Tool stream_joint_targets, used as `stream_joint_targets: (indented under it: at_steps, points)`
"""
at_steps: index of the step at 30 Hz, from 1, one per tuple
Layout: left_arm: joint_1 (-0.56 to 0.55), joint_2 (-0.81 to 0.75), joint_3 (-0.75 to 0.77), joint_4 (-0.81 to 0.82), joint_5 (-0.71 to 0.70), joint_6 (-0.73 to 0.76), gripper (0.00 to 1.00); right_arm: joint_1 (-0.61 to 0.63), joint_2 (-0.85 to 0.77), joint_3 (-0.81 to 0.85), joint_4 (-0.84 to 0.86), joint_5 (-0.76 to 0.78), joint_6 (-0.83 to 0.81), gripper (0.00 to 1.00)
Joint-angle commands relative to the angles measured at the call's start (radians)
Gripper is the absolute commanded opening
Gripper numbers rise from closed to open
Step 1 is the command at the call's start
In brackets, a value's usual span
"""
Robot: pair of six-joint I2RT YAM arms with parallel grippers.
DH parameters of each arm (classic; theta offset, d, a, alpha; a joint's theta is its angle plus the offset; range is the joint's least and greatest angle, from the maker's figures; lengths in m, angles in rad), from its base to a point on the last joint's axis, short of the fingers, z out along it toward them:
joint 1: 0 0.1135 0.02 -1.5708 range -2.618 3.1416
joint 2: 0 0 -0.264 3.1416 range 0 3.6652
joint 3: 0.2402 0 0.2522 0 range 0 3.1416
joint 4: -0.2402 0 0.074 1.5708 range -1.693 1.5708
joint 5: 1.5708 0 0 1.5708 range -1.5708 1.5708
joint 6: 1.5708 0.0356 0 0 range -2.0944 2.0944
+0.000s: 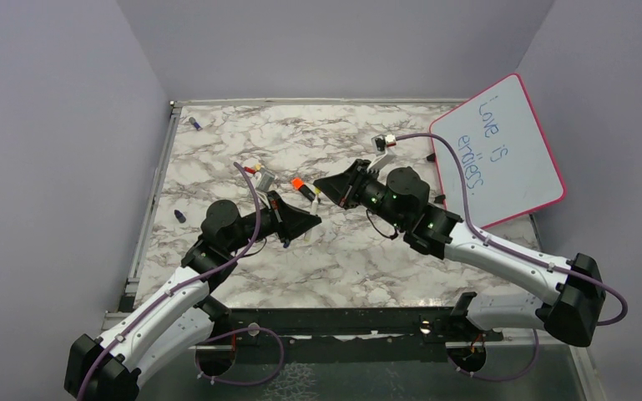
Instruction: Insert the pens into the pen caps
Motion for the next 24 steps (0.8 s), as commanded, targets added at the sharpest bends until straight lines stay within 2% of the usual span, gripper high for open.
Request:
stream_joint_targets:
  at_steps: [1,14,24]
  points:
    - [-0.005,-0.014,0.002,0.040,-0.024,-0.013,0.00,0.007,-0.030,-0.017,0.034,-0.027,0.002,0.10]
    - [-0.006,-0.026,0.037,0.039,-0.029,-0.021,0.00,0.007,-0.008,-0.013,0.037,-0.075,-0.008,0.10]
    - [-0.006,-0.050,0.070,0.039,-0.088,-0.040,0.00,0.007,-0.026,-0.044,0.060,-0.154,-0.009,0.09]
